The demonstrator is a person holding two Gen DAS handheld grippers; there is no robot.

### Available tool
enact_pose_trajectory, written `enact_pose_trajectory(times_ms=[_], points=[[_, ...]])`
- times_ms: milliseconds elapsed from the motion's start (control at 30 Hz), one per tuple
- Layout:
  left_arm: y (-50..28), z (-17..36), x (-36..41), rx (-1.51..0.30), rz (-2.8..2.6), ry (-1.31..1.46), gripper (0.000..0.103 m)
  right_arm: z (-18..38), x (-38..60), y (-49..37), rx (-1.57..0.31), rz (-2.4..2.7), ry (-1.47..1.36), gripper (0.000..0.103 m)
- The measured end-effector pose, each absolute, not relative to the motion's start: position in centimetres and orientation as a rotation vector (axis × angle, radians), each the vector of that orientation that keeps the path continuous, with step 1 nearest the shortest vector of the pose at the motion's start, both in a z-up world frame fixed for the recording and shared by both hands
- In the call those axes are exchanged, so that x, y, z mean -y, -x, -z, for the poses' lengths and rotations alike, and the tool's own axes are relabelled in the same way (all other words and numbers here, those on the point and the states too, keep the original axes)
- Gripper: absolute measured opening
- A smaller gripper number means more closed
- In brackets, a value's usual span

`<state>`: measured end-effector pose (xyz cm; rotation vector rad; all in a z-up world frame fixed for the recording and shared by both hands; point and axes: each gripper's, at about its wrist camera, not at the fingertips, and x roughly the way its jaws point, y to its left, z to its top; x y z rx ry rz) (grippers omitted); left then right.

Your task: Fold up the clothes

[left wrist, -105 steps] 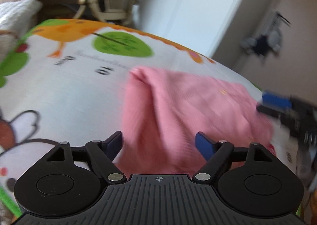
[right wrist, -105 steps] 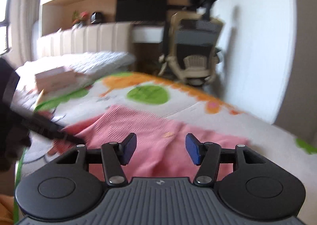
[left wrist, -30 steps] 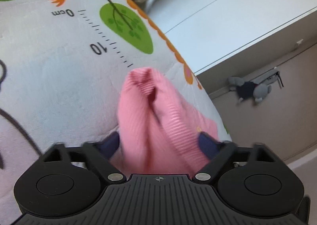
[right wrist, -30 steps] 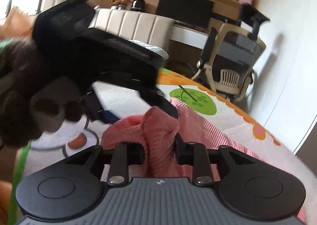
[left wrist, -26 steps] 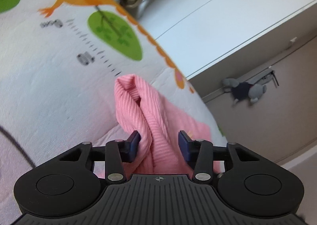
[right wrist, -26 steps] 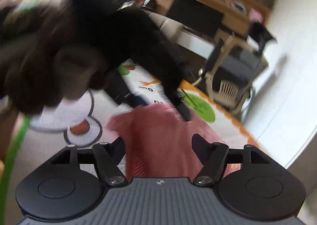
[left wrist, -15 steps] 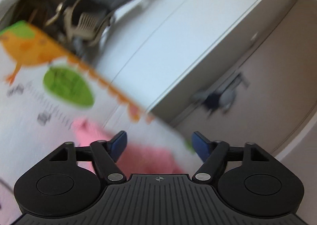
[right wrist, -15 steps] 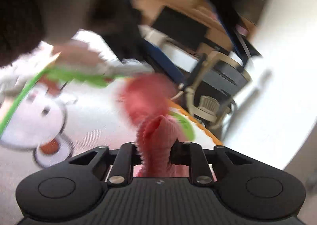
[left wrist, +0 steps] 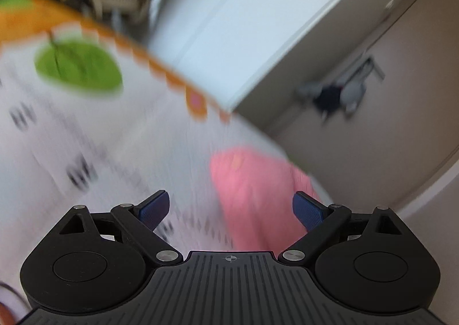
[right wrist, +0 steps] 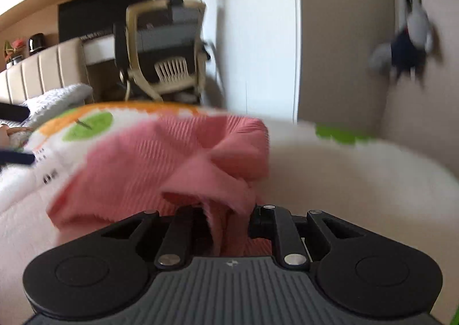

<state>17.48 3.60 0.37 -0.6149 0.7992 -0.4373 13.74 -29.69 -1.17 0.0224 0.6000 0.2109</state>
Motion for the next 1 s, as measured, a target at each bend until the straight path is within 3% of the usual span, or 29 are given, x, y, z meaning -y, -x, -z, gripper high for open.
enact_pose_trajectory(times_ms=[200,400,667,733,800,867,1000], points=[[-19.7,3.5,-1.8,-0.868,0.544,0.764,0.097,1.9,29.4,-14.7,-0.657,-0.303,-0.167,0.022],[-19.0,3.7,-4.6,-0.839,0.5,0.767,0.097,0.4,22.8,-15.0,-0.626,-0.415,-0.053,0.021],[-17.2,3.5,-10.3,-0.781,0.36,0.747,0.097,-2.2,15.1,-11.9,-0.392,-0.609,0.17,0.021],[-16.7,3.5,-11.8,-0.766,0.326,0.741,0.097,-2.8,15.0,-11.5,-0.372,-0.62,0.188,0.025],[-16.5,3.4,-12.1,-0.759,0.312,0.732,0.097,-3.5,15.8,-12.0,-0.382,-0.611,0.145,0.04],[-16.5,3.3,-11.9,-0.757,0.296,0.701,0.097,-4.2,17.1,-12.7,-0.382,-0.58,0.082,0.045],[-16.3,3.0,-10.9,-0.758,0.272,0.616,0.097,-3.9,18.0,-15.4,-0.472,-0.491,0.068,0.045]])
